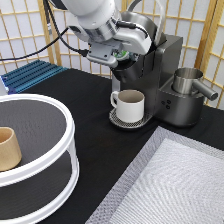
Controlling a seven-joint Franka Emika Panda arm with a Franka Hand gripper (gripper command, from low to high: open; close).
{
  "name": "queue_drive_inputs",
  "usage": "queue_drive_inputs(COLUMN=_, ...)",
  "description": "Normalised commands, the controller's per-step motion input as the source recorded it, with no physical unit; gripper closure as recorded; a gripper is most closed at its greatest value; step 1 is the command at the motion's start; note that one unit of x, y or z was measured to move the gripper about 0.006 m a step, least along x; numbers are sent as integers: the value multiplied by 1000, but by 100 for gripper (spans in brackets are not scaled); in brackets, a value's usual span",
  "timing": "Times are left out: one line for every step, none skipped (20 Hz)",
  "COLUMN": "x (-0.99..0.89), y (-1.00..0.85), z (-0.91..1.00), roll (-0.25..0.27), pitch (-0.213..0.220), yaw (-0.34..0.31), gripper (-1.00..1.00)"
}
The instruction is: Make coffee
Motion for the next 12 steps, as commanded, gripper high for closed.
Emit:
queue_drive_inputs(x=-229, y=-751, z=71, roll=-33, pitch=-16, yaw=-70, gripper=-100)
queue_drive_inputs(x=-237, y=-774, z=77, roll=-22, pitch=-19, yaw=-70, gripper=-100)
queue_drive_inputs(x=-209, y=-731, z=103, roll=-30, pitch=-26, yaw=-72, gripper=-100)
queue_drive_inputs(x=-191, y=-740, z=94, roll=-25, pitch=-26, yaw=-66, gripper=-100)
queue_drive_inputs(x=-186, y=-734, z=146, roll=-16, pitch=-23, yaw=-59, gripper=-100)
queue_drive_inputs(x=-251, y=-706, z=160, roll=-11, pitch=-26, yaw=-59, gripper=-100)
queue_drive_inputs(x=-274, y=-620, z=214, roll=-11, pitch=-23, yaw=-57, gripper=-100)
queue_drive_inputs(x=-309, y=-506, z=300, roll=-11, pitch=-19, yaw=-56, gripper=-100)
queue_drive_inputs(x=-403, y=-466, z=349, roll=0, pitch=-13, yaw=-57, gripper=-100)
queue_drive_inputs(x=-440, y=-300, z=520, roll=0, pitch=-10, yaw=-54, gripper=-100)
queue_drive_inputs(x=-277, y=86, z=826, roll=-13, pitch=-34, yaw=-54, gripper=-100)
queue_drive_inputs(x=-117, y=443, z=1000, roll=-32, pitch=-24, yaw=-23, gripper=-100)
